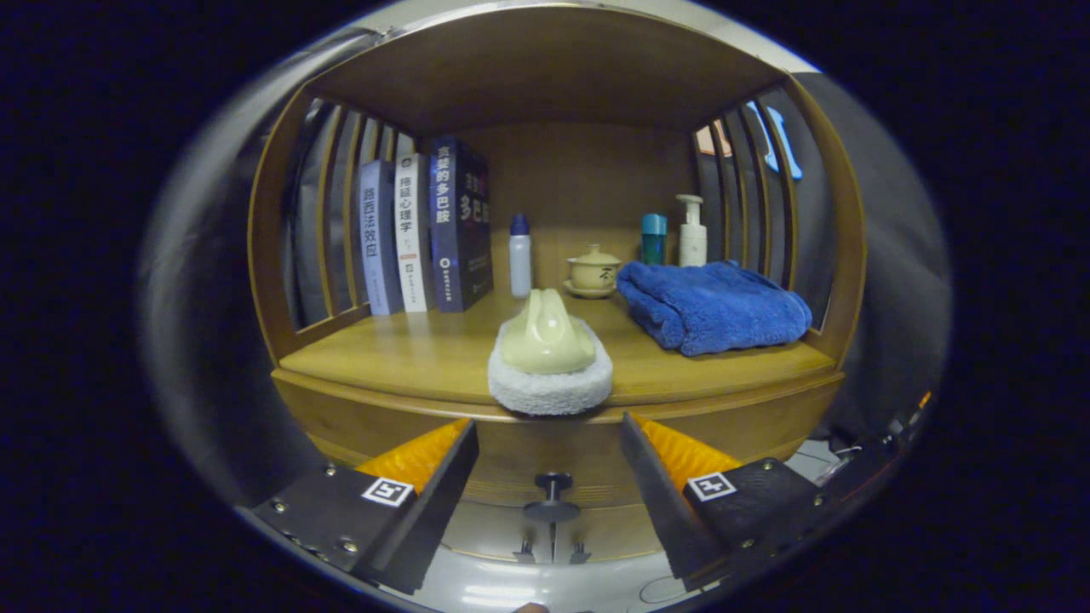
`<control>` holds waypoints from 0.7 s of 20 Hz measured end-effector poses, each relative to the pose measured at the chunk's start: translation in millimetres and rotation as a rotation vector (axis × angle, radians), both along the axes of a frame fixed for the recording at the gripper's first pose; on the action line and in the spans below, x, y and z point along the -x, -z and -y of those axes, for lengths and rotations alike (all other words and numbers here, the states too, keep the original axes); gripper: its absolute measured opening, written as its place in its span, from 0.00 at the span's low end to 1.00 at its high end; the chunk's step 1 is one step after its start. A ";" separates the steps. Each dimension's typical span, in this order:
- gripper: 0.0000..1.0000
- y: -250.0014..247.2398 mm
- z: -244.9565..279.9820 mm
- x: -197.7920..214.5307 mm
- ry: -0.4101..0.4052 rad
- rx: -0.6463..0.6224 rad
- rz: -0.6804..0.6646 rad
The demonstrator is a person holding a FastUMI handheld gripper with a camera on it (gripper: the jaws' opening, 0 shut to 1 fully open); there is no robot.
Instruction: Pull open the drawer, take out the items inside it, and place them on the countertop above the cabinet.
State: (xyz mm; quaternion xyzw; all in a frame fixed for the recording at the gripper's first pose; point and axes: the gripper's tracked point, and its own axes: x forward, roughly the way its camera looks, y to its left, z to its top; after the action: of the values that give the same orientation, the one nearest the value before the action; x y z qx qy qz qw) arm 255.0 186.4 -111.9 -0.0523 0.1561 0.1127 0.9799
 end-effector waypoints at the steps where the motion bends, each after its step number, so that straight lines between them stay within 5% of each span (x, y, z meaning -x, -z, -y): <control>1: 1.00 -4.2 0.6 6.3 -0.004 0.002 0.003; 8: 0.99 -73.9 34.9 62.9 0.056 -0.020 0.142; 14: 0.87 -110.8 96.5 105.5 0.112 0.083 0.114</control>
State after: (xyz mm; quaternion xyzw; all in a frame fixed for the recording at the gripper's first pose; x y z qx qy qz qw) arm 149.5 89.9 -1.0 -0.0904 0.1072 0.0482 0.9889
